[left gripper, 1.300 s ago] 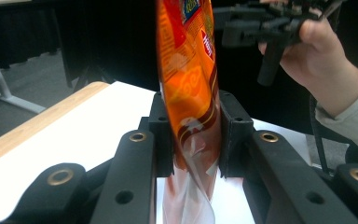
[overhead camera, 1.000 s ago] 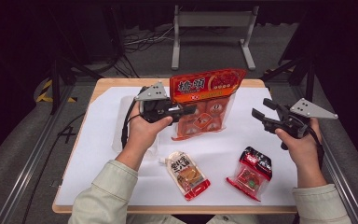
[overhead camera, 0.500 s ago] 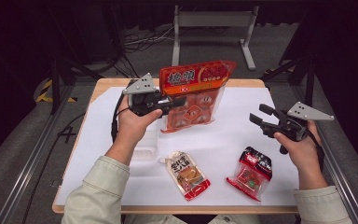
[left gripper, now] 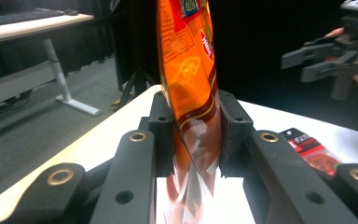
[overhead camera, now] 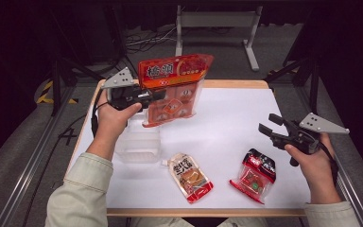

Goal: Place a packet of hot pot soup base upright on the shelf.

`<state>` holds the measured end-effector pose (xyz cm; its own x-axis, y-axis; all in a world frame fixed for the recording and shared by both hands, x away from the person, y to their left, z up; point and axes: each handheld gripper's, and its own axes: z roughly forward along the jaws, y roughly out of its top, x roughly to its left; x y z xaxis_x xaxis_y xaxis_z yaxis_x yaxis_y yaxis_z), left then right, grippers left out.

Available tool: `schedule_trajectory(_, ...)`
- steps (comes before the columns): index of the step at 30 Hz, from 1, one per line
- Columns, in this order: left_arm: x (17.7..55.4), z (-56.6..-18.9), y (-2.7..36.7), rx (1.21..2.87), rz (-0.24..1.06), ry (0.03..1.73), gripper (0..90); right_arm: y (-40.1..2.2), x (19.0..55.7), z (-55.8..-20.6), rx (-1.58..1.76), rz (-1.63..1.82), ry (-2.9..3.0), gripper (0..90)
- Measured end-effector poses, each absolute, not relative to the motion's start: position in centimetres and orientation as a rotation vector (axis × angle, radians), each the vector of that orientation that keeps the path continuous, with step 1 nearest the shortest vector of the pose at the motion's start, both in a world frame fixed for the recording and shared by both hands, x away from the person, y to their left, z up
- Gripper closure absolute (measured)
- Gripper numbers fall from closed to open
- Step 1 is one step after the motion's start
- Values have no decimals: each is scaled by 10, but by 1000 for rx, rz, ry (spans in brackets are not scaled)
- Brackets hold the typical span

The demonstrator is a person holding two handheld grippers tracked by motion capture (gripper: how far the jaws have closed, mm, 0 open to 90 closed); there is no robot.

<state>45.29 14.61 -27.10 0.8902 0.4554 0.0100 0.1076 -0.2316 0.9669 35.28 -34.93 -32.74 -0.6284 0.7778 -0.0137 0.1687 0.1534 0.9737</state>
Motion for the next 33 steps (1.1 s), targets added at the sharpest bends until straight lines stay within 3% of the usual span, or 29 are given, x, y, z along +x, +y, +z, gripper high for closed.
schedule_trajectory(8, 465, -278, 177, 1753, 346, 477, 717, -353, 345, -330, 920, 1510, 1900, 426)
schedule_trajectory(33, 481, -312, 216, 1695, 408, 595, 716, -338, 352, -336, 842, 1558, 1973, 418)
